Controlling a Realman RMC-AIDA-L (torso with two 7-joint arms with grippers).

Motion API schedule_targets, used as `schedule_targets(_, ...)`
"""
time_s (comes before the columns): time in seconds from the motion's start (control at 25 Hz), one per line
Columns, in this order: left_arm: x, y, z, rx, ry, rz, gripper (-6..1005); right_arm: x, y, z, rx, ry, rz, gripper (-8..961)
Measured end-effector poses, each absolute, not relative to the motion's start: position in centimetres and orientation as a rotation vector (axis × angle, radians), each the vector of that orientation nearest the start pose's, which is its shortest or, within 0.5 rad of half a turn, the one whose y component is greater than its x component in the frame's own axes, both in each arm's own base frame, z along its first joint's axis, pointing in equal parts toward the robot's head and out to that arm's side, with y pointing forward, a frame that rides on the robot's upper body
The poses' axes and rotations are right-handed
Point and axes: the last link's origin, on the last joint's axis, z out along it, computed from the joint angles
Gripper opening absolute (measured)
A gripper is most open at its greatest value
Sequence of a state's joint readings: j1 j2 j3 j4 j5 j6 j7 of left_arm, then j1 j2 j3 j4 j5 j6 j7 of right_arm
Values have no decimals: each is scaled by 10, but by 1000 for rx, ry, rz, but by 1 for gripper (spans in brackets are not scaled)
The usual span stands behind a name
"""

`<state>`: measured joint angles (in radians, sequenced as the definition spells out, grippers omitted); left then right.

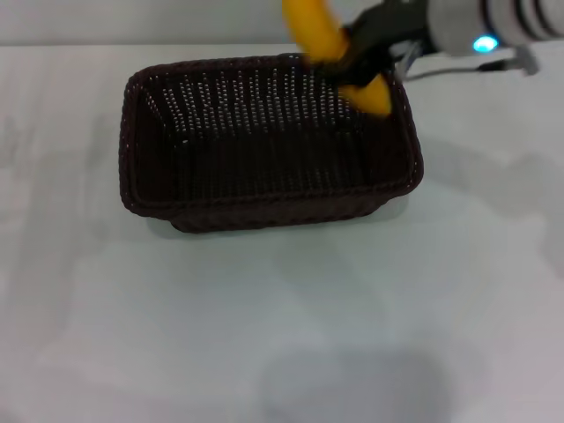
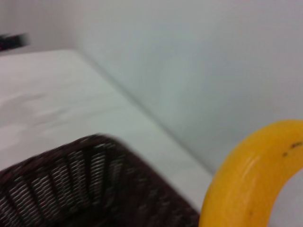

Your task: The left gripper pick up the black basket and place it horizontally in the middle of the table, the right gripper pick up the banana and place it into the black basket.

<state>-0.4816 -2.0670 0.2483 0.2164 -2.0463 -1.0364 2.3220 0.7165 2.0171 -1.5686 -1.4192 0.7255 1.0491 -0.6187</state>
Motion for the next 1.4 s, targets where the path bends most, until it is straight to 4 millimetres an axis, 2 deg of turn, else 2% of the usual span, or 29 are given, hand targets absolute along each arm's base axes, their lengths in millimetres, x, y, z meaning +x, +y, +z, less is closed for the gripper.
schedule_targets(0.16, -377, 353, 67, -1295, -914, -916, 879, 73, 411, -30, -2658, 218, -7, 481)
schedule_targets(0.44, -375, 354, 66, -1292, -919, -924, 879, 79, 406, -47, -2692, 127, -30, 481)
schedule_targets(0.6, -376, 354, 66, -1292, -920, -922, 879, 83, 406, -46, -2671, 143, -1, 651)
schedule_targets(0.76, -376, 353, 66, -1289, -920, -920, 879, 82, 407, -23, -2598, 232, 200, 803)
schedule_targets(0.84, -376, 353, 66, -1280, -912, -922, 880, 87, 407, -2, -2533, 308, 369, 876)
schedule_targets(0.96, -375, 350, 64, -1276, -865, -897, 880, 103, 404, 30, -2440, 405, 659, 875)
schedule_targets(1.08, -374, 344, 59, -1271, -819, -865, 880, 127, 394, 58, -2338, 472, 1039, 874)
schedule_targets(1.2, -373, 338, 55, -1261, -783, -856, 880, 156, 388, 80, -2181, 514, 1331, 873)
schedule_targets(1.32, -370, 335, 52, -1273, -751, -849, 880, 190, 385, 90, -2034, 531, 1415, 872)
schedule_targets(1.4, -368, 335, 51, -1279, -738, -855, 880, 225, 381, 91, -1911, 478, 1349, 872)
